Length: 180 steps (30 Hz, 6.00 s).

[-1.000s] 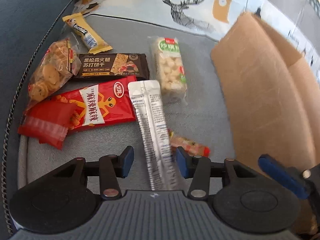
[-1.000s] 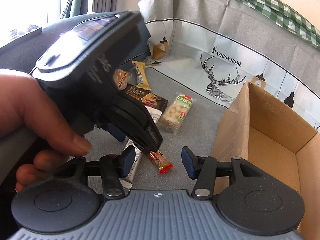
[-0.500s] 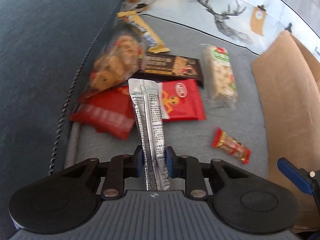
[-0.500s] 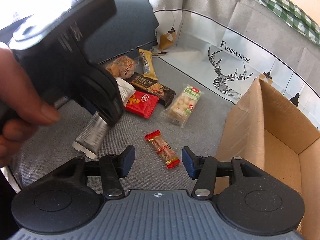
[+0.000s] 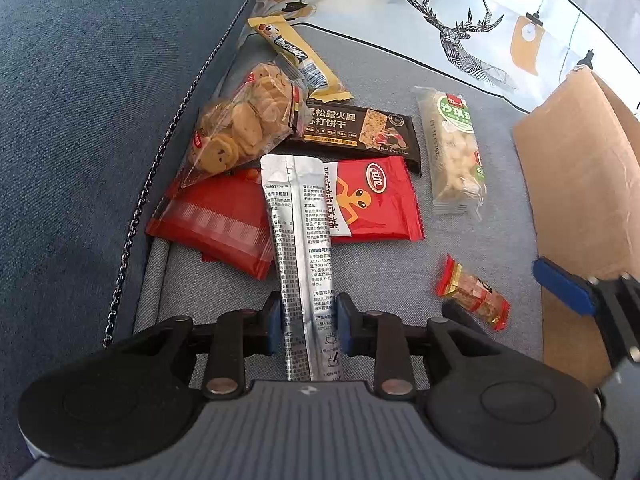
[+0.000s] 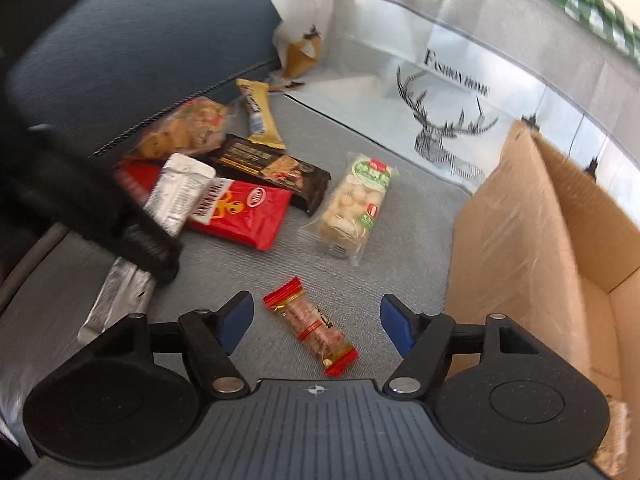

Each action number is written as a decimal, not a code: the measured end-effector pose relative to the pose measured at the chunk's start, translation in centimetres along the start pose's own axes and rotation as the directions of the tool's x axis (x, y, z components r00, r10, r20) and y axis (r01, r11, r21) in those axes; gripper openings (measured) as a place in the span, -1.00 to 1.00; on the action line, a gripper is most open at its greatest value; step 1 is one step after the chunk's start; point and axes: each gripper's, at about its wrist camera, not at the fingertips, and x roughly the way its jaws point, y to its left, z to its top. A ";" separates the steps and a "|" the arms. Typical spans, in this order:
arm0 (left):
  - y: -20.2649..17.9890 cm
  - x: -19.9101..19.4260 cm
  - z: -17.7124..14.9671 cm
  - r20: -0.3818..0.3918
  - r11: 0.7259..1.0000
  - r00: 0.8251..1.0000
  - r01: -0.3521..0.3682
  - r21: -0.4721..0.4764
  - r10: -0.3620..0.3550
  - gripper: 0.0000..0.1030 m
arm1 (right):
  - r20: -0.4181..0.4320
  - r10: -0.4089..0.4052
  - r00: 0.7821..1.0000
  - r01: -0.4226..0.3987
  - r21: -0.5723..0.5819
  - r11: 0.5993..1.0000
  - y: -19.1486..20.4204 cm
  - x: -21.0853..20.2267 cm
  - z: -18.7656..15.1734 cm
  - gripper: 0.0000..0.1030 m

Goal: Organize snacks
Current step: 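Grasp the small red-wrapped candy with the right tool, then carry the red candy with the right tool while the left tool carries the sachet toward the box, then open the right tool over the box while the left tool releases the silver sachet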

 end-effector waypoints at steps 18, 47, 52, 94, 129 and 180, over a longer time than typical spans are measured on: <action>0.3 -0.1 0.1 0.005 1.000 1.000 0.002 -0.014 -0.002 -0.32 | -0.080 0.274 0.958 -0.237 0.315 0.919 -3.1 2.2 -0.2 -0.61; -0.3 0.1 0.3 0.000 1.000 1.000 -0.007 0.030 0.007 -0.01 | -0.090 0.203 0.975 -0.168 0.299 0.939 -3.4 2.6 -0.4 -0.65; -1.2 0.3 0.1 0.006 0.997 0.999 -0.033 0.075 0.032 -0.01 | -0.099 0.192 0.976 -0.157 0.290 0.944 -3.3 2.7 -0.6 -0.64; -5.9 -9.1 0.0 0.332 0.999 0.943 -0.008 0.037 -0.005 -0.49 | 0.324 0.121 0.938 -0.227 0.315 0.922 -11.4 -10.0 0.0 -0.65; -22.4 -11.6 -2.9 0.536 0.886 0.723 0.241 0.395 -0.436 -0.49 | 0.296 -0.250 0.922 0.040 0.569 0.821 -28.6 -13.9 -7.0 -0.65; -20.2 -12.7 -5.2 0.621 0.891 0.669 0.143 0.431 -0.408 0.54 | 0.365 -0.368 0.855 0.091 0.594 0.800 -24.7 -14.5 -5.9 0.46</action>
